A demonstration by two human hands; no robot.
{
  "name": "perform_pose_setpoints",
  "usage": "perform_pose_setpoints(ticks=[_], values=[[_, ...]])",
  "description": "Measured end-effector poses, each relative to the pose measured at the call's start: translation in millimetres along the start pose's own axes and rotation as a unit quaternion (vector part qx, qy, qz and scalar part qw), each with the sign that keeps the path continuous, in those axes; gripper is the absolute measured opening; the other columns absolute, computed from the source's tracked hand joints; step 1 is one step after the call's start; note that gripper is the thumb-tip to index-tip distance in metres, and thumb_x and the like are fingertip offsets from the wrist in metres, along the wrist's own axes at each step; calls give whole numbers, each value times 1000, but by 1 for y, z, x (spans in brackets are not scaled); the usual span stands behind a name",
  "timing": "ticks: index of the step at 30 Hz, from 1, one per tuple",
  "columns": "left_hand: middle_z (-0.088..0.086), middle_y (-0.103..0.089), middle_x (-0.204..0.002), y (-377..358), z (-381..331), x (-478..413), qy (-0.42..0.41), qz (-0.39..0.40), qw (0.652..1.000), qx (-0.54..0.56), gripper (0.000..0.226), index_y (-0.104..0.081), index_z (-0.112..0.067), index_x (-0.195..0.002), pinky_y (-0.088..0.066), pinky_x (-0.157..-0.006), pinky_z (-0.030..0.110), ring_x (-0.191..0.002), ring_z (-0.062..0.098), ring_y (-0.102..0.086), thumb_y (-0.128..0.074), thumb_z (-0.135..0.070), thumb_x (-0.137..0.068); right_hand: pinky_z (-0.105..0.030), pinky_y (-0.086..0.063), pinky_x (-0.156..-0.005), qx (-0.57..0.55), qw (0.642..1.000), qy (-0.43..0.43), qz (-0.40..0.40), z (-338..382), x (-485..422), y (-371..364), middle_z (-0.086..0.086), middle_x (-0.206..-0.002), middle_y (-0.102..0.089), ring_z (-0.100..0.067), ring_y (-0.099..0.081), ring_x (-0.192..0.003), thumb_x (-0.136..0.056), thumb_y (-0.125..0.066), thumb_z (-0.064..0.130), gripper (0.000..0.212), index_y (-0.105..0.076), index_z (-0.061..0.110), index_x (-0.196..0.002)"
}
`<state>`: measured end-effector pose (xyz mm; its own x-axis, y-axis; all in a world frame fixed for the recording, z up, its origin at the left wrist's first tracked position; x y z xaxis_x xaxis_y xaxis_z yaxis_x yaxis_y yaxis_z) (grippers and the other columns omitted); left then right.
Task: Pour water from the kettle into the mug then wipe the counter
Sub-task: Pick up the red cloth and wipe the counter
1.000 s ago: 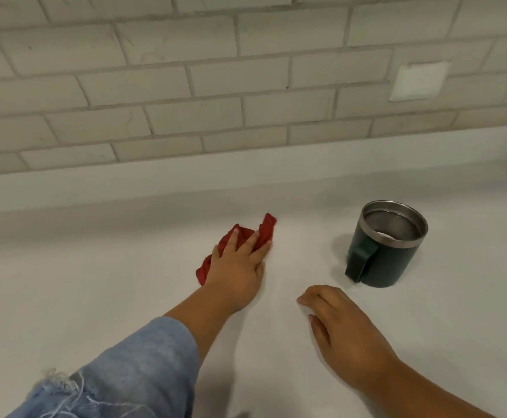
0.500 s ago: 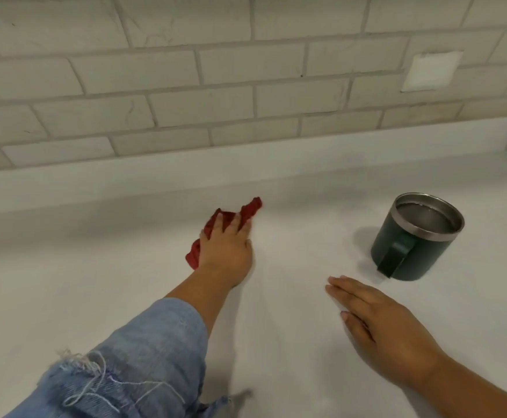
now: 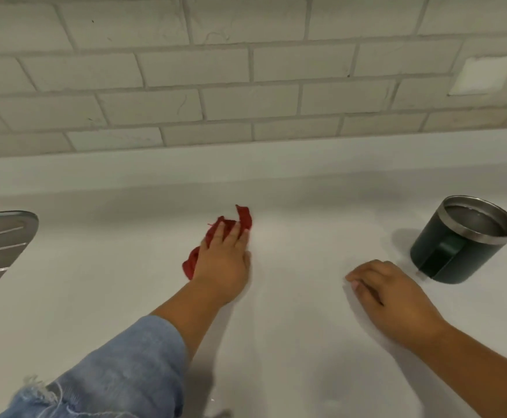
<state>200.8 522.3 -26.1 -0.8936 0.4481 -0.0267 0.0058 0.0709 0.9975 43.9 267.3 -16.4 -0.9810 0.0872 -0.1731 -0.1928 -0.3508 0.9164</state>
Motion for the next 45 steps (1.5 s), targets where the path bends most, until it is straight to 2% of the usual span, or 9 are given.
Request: perform_pose_setpoints(ticks=[3,10,16,21,28,32,34,41,45], values=[[-8,-9,-159,-3,-2,21,-78,-7,997,15,53,-13,-29,-149,-9,-118,46,-146,20,2,-15,-39,-96,-13,-25,-99,9,997,66,40,33,-23,-15,10,-131,-53,-10,-45,-123,-97,-44,31,36,-57,22,-130],[-4,-3,-160,6,67,59,264,-9,964,39,54,-9,-24,-149,-11,-115,52,-146,26,3,-17,-36,-97,-19,-19,-109,30,994,97,51,55,-28,-43,6,-144,-45,-14,-39,-132,-97,-39,34,45,-45,22,-140],[-9,-10,-159,3,78,84,93,-24,995,28,53,-17,-30,-148,-14,-114,48,-146,18,-3,-15,-41,-96,-24,-27,-108,27,993,103,48,53,-29,-45,7,-142,-48,-14,-42,-131,-96,-39,34,46,-48,21,-139],[-5,-9,-159,14,144,99,264,-9,965,13,53,-16,-25,-148,-10,-116,51,-146,24,1,-18,-38,-97,-26,-30,-110,7,994,92,51,52,-29,-44,12,-142,-45,-11,-41,-131,-96,-41,33,45,-46,25,-140],[-10,-9,-159,2,98,141,112,-19,994,0,53,-15,-33,-147,-9,-115,46,-146,19,0,-17,-43,-95,-23,-27,-107,11,994,92,58,52,-28,-43,12,-142,-45,-11,-40,-131,-95,-38,35,46,-46,25,-140],[-11,-7,-159,14,138,159,293,-9,956,24,51,-17,-37,-146,-8,-112,61,-146,21,5,-19,-43,-96,-25,-28,-107,13,994,86,63,55,-27,-43,10,-144,-44,-13,-40,-131,-96,-39,33,46,-45,24,-141],[-8,-6,-159,18,140,161,323,-1,946,25,52,-14,-33,-148,-9,-113,59,-146,26,5,-19,-42,-96,-25,-29,-107,15,994,87,63,55,-27,-42,10,-144,-44,-14,-41,-131,-96,-38,35,46,-45,24,-140],[-21,-8,-155,4,114,196,114,-47,992,15,53,-16,-40,-146,-6,-116,37,-146,10,2,-14,-49,-94,-30,-31,-109,18,994,89,66,54,-28,-43,7,-144,-46,-16,-41,-132,-90,-28,44,57,-45,24,-141],[-8,-32,-152,19,152,193,275,-74,959,-7,45,-37,-32,-141,-29,-105,42,-140,22,-23,-32,-32,-96,-33,-33,-109,19,994,90,61,52,-29,-45,7,-143,-47,-16,-41,-131,-90,-28,45,57,-46,24,-140]])
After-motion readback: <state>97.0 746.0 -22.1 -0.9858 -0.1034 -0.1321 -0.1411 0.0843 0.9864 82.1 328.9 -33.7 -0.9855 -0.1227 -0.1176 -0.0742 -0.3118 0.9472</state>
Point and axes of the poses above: each hand's wrist, its own x-axis away from the middle knuckle, its own y-axis out of the back of the hand, z = x × y, the point moved 1 cm from there along -x, towards the middle knuckle
